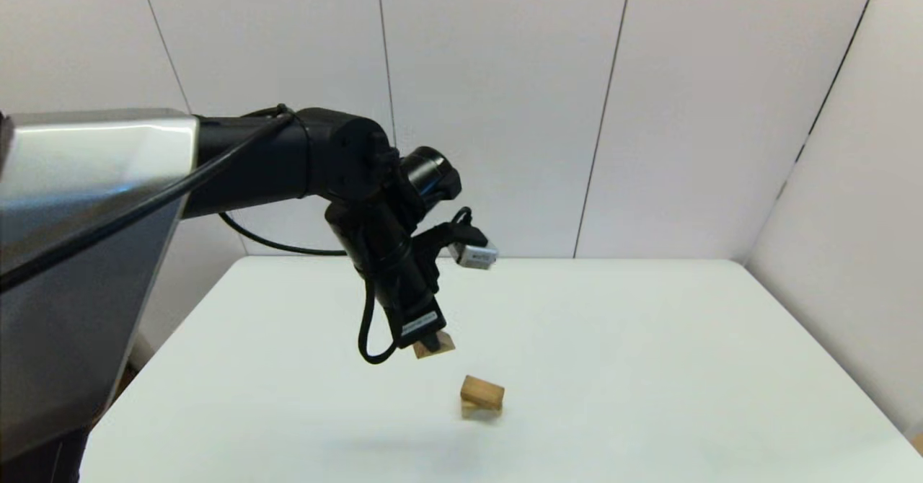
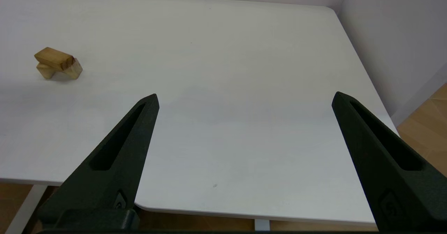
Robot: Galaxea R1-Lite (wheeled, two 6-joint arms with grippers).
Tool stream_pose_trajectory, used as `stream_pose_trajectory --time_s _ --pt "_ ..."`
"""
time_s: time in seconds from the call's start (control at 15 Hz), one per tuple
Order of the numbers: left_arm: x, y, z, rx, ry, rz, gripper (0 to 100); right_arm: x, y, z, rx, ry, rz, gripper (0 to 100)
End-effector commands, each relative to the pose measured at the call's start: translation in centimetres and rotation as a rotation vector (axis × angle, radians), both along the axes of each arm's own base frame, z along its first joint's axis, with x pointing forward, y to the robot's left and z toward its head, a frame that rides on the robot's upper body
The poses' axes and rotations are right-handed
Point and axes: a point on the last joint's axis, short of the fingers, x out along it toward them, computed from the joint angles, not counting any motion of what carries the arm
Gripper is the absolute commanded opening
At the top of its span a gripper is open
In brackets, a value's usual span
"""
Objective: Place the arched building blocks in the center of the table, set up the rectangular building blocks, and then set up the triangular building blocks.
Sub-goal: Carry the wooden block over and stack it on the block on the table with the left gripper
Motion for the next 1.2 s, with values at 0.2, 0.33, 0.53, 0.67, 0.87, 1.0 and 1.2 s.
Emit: stream_pose_trajectory --time_s 0.2,0.33,0.53,0.67,0.87,1.0,1.2 --pt "2.5 -2.1 -4.1 -0.063 -0.035 -0.101 0 0.0 0.0 0.0 -0.001 0.001 0.001 100" --pt "3.5 -2.8 -5.5 -0.112 -0.059 -0.156 0 0.0 0.0 0.0 -0.001 0.001 0.000 100" --pt "4.3 -3.4 -7.1 -0.149 -0.072 -0.191 0 0.0 0.0 0.0 -0.001 0.001 0.001 100" --pt "4.6 -3.2 -7.9 -0.132 -0.068 -0.225 0 0.0 0.0 0.0 -0.001 0.001 0.001 100" --pt "4.9 -3.0 -8.9 -0.118 -0.063 -0.260 0 0.0 0.0 0.0 -0.001 0.001 0.001 100" --pt "5.0 -3.1 -9.1 -0.116 -0.064 -0.270 0 0.0 0.0 0.0 -0.001 0.001 0.001 100" --pt "5.0 -3.2 -9.5 -0.115 -0.067 -0.287 0 0.0 0.0 0.0 -0.001 0.001 0.001 100"
